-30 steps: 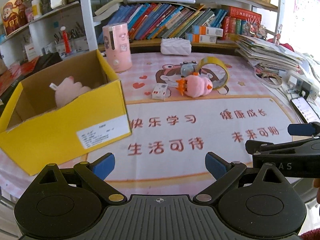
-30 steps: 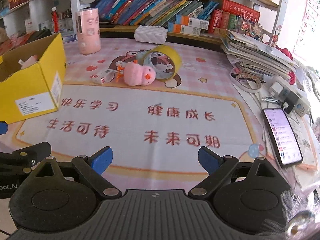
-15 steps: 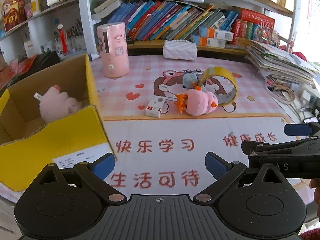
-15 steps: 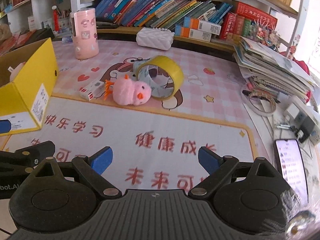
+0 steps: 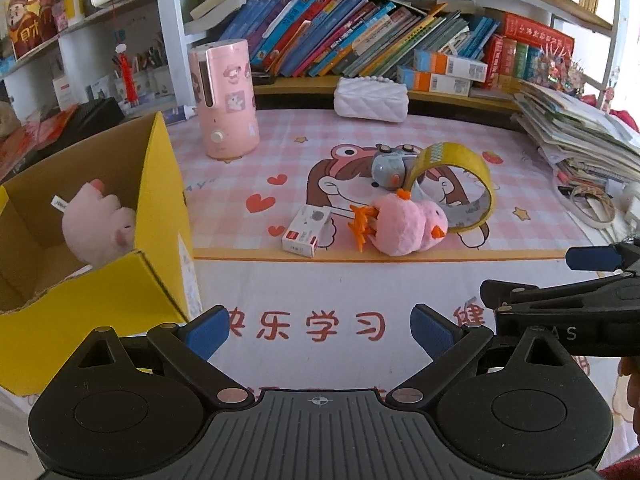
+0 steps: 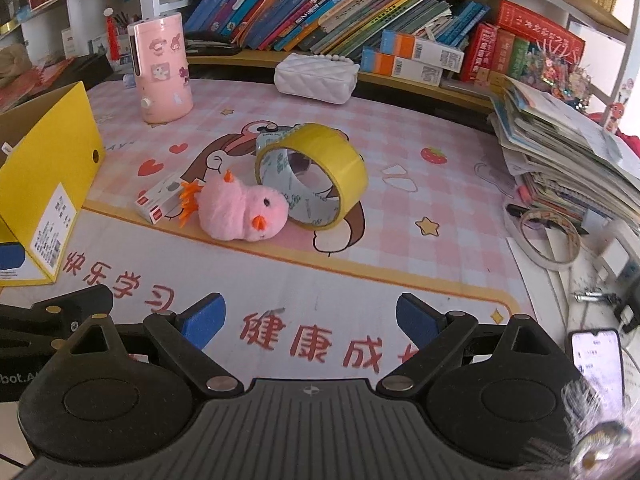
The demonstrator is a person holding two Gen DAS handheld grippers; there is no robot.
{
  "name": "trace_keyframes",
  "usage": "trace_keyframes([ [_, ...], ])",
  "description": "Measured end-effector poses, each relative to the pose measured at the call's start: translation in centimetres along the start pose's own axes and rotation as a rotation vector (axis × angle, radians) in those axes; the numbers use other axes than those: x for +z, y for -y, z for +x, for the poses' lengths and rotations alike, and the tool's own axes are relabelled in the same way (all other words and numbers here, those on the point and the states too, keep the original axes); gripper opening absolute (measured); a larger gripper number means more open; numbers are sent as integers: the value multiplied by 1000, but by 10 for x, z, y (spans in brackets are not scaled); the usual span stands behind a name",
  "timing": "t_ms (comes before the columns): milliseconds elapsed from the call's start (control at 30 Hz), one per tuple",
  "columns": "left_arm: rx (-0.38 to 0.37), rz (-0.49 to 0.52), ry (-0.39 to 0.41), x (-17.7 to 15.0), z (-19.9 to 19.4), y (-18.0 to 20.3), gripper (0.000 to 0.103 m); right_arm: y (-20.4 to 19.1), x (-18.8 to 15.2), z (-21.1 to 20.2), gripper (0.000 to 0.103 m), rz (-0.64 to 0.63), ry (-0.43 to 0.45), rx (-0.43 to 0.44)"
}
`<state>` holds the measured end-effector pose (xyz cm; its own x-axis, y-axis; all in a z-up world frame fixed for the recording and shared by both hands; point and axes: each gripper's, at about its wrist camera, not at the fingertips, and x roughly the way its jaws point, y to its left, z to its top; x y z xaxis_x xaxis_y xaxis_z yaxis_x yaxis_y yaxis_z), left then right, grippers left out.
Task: Organize objects
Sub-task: 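Move the left tool to the pink plush chick while the right tool approaches the yellow tape roll, then close the left gripper on the pink chick while the right gripper grasps the tape roll rim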
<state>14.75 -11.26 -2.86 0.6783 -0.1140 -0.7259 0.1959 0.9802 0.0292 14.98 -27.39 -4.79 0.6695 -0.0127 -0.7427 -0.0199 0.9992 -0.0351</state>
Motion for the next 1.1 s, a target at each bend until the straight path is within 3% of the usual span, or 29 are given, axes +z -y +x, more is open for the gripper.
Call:
trace_keyframes([
  [567,29,-12,-12,15,22,12,98,24,21,27,93,2,46,32],
  [867,24,78,-5,33,44,32,98,38,49,49,89,-6,109,25],
  [1100,22,151,-21,41,63,49,98,41,68,76,74,-31,123,41],
])
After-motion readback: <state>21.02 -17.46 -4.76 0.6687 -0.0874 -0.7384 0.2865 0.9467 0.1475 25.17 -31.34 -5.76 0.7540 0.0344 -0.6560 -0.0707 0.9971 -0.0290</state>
